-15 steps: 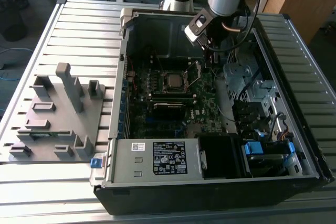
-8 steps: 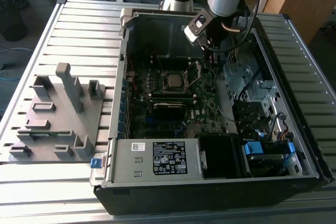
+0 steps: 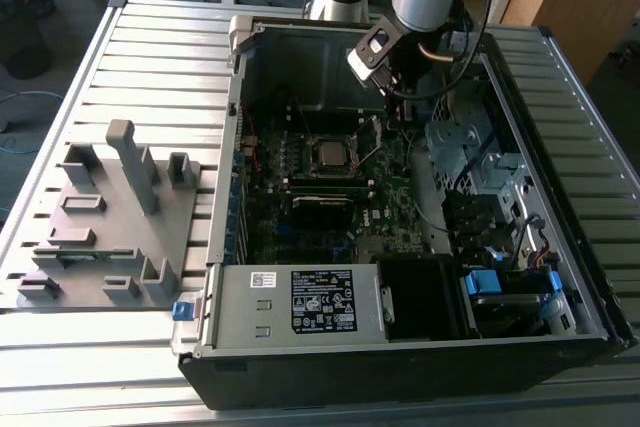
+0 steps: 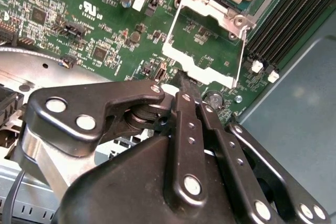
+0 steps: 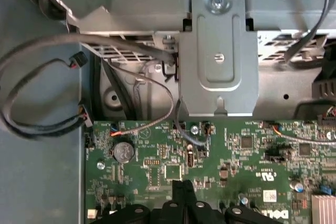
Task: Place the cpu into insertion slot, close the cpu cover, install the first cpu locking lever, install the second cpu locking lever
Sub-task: 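Close the cpu cover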
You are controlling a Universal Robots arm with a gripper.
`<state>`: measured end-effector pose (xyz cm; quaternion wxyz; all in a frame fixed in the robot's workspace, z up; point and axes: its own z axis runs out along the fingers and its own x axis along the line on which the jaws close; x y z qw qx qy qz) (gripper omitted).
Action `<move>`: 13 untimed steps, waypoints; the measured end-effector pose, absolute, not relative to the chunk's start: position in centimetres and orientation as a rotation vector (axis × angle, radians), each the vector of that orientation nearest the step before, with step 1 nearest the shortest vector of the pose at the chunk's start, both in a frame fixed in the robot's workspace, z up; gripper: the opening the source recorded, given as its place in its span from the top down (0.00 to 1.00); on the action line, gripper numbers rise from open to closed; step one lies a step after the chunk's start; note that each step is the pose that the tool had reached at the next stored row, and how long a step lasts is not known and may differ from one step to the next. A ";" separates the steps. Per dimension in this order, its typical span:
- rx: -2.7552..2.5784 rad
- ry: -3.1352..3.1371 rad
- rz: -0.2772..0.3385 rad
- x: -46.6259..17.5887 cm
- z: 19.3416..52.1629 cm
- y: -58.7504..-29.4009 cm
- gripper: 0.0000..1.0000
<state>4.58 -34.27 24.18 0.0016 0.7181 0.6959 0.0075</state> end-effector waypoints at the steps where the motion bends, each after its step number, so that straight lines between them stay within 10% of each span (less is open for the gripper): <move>1: 2.253 2.184 0.025 4.4 24.2 -34.3 0.90; 13: 2.242 2.173 0.048 2.3 24.2 -34.3 0.90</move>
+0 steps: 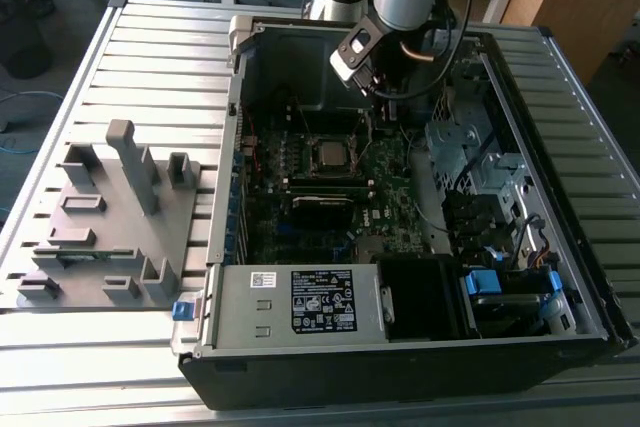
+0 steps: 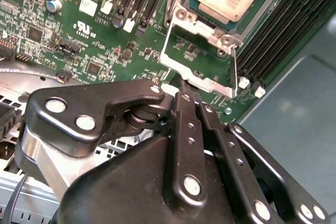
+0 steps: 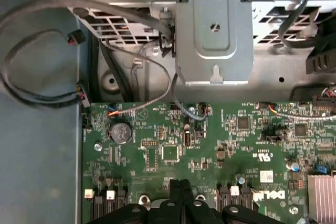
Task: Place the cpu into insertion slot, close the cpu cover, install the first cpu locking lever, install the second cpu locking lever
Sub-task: 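Close the cpu cover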
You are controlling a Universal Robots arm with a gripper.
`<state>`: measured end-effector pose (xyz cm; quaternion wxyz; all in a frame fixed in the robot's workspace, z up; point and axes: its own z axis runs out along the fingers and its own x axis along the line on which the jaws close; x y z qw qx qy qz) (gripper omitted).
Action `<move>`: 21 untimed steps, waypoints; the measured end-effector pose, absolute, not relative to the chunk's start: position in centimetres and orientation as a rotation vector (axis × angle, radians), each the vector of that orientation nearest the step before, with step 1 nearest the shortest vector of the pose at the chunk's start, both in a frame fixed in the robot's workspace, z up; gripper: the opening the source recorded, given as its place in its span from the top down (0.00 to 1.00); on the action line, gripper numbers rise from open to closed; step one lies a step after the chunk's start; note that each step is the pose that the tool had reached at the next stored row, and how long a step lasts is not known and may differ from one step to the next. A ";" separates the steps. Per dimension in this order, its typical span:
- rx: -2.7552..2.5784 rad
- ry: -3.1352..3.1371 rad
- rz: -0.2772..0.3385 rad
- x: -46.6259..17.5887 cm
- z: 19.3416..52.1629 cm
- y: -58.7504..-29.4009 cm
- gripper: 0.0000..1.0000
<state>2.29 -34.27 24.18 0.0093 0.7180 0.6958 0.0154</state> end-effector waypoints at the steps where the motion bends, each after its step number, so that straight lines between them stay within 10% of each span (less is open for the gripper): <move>1: 2.241 2.172 0.050 2.1 24.2 -34.3 0.90; 21: 2.231 2.163 0.072 -0.9 24.0 -34.3 0.90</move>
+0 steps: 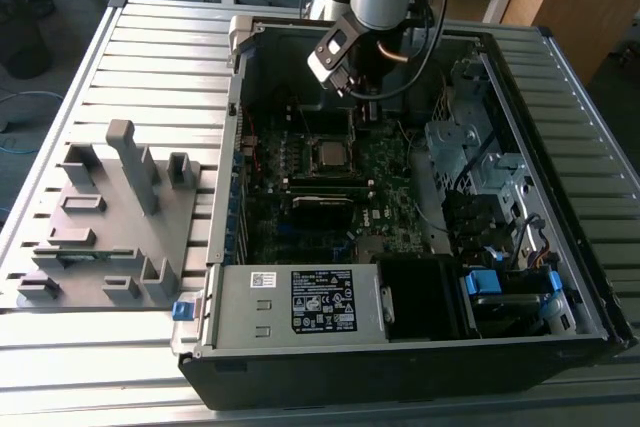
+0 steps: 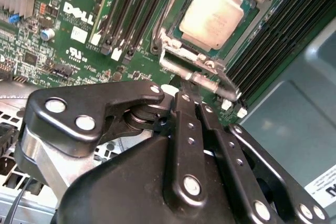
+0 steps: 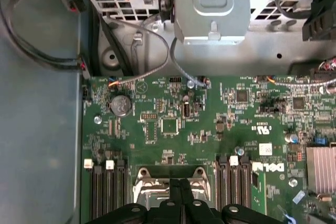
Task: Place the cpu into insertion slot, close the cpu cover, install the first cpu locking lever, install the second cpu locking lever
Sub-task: 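Close the cpu cover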
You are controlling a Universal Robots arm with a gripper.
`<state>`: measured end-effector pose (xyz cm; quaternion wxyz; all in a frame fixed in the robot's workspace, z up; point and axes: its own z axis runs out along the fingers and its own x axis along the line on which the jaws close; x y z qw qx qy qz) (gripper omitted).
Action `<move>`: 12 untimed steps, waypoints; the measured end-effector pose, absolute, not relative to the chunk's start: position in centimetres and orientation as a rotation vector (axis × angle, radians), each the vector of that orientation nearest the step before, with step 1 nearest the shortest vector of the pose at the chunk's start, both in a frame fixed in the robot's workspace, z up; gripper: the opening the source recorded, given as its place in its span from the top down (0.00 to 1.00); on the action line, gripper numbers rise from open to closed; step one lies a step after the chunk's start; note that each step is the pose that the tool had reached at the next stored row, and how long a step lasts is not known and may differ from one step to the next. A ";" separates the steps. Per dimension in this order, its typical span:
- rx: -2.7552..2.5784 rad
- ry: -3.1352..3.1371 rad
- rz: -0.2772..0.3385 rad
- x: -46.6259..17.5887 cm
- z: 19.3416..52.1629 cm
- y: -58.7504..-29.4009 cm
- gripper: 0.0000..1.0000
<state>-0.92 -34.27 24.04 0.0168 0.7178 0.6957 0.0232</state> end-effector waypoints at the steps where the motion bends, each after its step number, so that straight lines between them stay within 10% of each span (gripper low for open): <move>1: 2.231 2.162 0.073 -1.1 24.0 -34.3 0.90; 12: 2.230 2.161 0.075 -1.7 24.0 -34.3 0.90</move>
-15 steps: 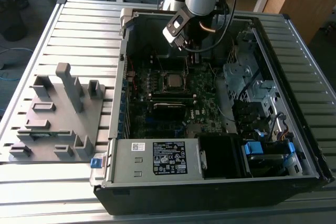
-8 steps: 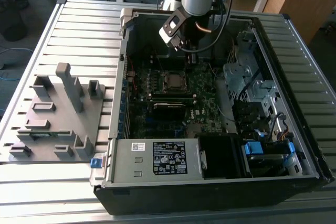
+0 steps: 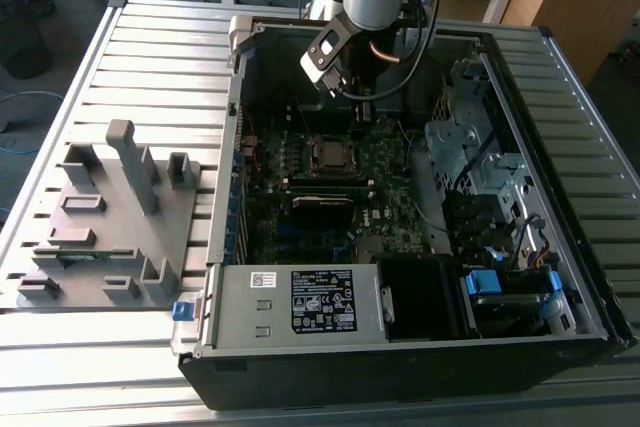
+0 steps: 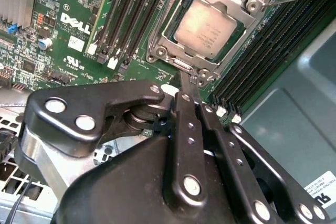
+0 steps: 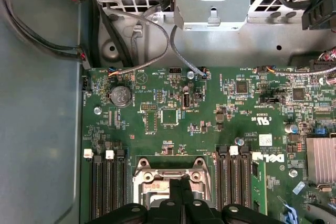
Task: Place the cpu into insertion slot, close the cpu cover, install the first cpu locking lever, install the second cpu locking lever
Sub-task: 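Close the cpu cover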
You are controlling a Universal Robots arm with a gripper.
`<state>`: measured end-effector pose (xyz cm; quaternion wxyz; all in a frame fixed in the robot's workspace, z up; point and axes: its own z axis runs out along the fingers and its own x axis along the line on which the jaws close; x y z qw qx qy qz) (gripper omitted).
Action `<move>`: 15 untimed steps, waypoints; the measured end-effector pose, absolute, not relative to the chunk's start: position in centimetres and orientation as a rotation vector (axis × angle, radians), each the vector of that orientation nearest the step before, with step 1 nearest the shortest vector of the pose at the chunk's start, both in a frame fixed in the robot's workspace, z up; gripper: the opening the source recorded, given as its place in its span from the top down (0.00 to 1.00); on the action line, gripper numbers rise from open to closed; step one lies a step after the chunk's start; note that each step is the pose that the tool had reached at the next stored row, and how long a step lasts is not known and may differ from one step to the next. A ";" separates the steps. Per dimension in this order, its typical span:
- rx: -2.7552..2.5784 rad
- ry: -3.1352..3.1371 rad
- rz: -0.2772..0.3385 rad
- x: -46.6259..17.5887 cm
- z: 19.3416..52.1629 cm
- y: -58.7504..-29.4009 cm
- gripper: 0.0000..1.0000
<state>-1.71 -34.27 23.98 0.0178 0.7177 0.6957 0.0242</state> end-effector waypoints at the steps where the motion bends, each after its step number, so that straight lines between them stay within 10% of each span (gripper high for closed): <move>1: 2.230 2.161 0.075 -1.7 24.0 -34.3 0.90; 15: 2.275 2.204 -0.025 -1.7 23.9 -34.3 0.90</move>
